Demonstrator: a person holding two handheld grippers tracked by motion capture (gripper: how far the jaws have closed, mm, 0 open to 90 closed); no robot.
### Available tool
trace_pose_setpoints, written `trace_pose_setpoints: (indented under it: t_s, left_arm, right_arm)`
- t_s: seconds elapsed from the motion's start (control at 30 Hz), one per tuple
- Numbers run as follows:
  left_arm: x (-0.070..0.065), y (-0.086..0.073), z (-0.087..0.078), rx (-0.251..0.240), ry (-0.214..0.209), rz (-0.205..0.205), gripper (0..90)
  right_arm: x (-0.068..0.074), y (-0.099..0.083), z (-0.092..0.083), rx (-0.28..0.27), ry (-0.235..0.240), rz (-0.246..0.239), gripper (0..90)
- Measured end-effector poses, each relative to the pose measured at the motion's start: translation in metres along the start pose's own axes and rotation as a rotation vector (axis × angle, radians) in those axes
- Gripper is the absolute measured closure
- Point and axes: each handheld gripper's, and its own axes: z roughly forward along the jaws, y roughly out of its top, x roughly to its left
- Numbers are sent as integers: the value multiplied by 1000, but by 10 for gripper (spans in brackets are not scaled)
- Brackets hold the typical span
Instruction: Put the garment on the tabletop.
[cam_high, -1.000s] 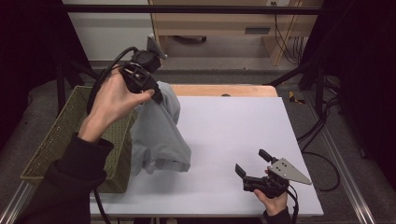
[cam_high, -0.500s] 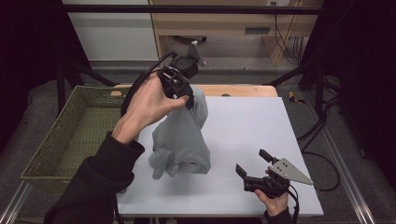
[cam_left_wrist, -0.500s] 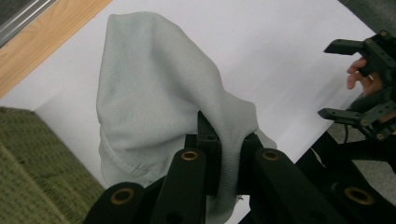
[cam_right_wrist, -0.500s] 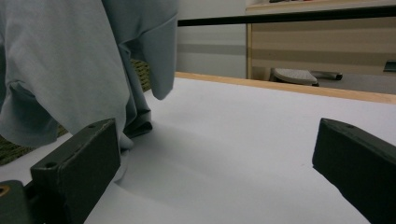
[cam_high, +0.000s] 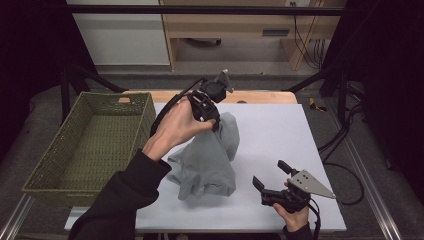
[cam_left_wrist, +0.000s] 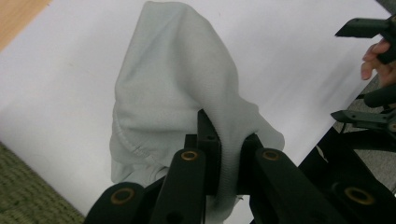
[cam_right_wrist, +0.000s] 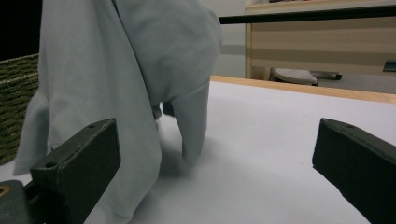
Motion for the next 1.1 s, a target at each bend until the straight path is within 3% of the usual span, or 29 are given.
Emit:
trace_pose_setpoints:
  t_s: [0.1,0.13,0.57,0.67,0.73,0.93,1.1]
  left_arm:
    - [0,0,13,6,-20,-1,849]
    - [-1,0,16,5,-19,6,849]
    - [-7,-10,70,33,-54,39,843]
    - [-4,-13,79,22,-65,27,842]
    - [-3,-15,85,28,-77,20,841]
    - [-4,-17,97,38,-88,36,828]
    - [-6,-19,105,40,-110,50,659]
  right_arm:
    - [3,1,0,7,6,52,12]
    - [2,0,0,3,-1,36,12]
    - [1,-1,0,12,2,35,12]
    - [1,-1,0,15,5,57,12]
    - [0,-1,0,11,1,45,12]
    - [0,-2,1,13,0,43,12]
    - [1,-1,1,10,0,43,12]
